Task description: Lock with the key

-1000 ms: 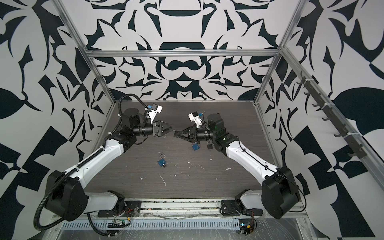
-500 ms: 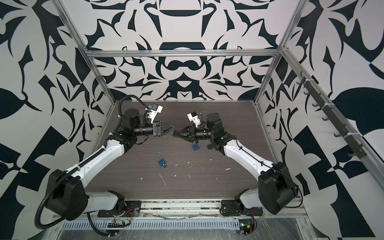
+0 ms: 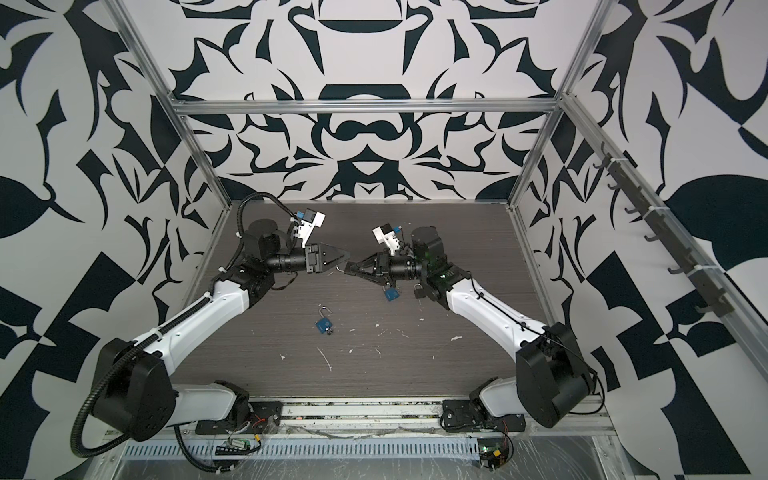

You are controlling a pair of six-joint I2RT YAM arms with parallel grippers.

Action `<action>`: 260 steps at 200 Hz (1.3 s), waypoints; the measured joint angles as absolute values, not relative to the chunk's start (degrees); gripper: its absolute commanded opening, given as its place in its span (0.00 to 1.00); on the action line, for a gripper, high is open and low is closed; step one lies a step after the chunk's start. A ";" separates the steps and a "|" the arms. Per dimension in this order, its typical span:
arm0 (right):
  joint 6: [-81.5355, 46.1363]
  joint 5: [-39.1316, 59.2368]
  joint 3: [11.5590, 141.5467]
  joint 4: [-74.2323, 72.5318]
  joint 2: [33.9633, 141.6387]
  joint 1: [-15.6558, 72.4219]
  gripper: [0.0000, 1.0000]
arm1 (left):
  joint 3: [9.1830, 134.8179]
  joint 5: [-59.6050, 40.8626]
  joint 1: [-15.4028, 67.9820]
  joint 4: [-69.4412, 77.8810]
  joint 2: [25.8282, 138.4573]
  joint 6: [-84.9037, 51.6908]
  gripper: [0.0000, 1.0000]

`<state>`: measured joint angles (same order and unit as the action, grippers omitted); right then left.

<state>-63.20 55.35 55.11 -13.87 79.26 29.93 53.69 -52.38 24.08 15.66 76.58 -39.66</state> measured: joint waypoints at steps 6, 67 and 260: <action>-62.87 55.27 55.11 -13.50 79.15 29.91 0.00 | 53.45 -52.42 24.08 15.68 76.60 -39.83 0.45; -60.47 54.43 55.11 -12.47 77.14 29.32 0.00 | 52.77 -53.43 24.12 16.05 76.60 -41.10 0.36; -57.01 54.00 55.11 -10.33 75.66 27.57 0.00 | 50.98 -52.71 24.12 16.73 76.20 -43.51 0.13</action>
